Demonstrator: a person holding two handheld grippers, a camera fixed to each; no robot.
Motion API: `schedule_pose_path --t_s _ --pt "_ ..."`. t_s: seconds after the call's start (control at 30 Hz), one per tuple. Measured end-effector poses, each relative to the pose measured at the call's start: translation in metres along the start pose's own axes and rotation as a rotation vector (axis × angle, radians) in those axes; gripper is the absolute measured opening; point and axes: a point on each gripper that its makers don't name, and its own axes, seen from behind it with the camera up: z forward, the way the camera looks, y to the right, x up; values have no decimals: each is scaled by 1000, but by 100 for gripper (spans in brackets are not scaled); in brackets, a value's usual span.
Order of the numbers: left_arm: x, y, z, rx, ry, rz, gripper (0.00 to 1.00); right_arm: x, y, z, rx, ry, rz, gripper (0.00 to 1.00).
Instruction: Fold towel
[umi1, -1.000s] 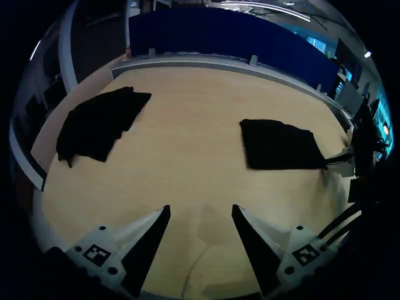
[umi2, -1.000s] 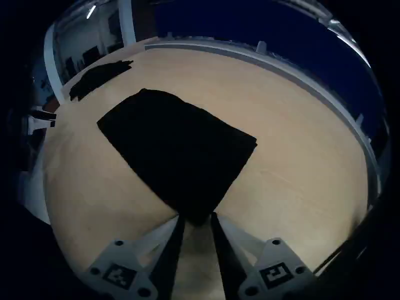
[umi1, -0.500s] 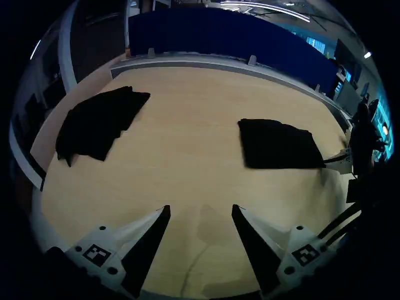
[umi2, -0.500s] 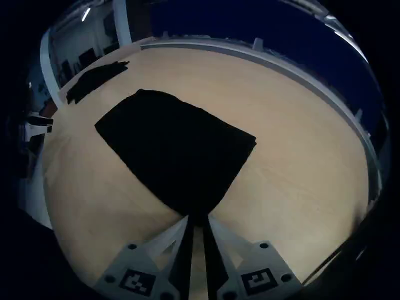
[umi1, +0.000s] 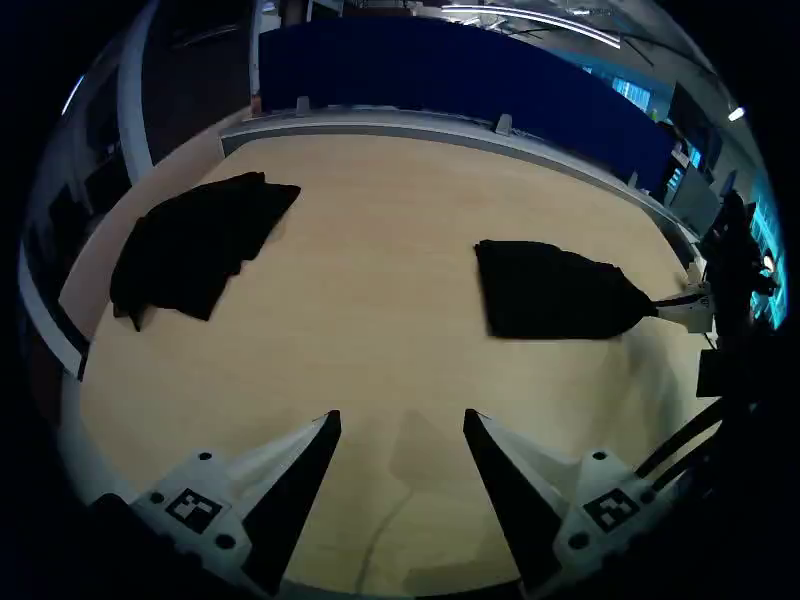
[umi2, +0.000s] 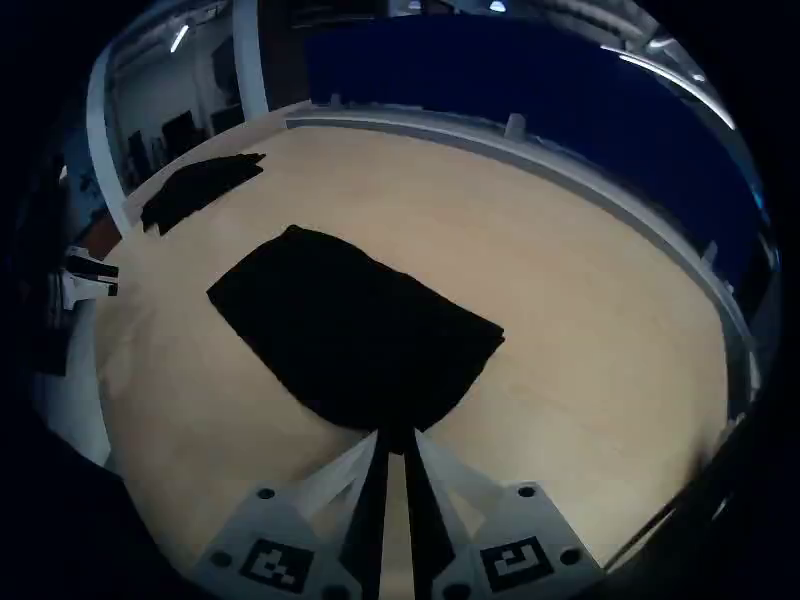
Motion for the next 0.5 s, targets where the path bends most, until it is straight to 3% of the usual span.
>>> schedule_pose_path --t_s 0.3,0.5 --pt "2 -1 -1 -4 10 -8 91 12 1 -2 -6 7 -26 11" --pt "1 -4 -2 -6 12 -22 91 40 -7 -8 3 40 -56 11"
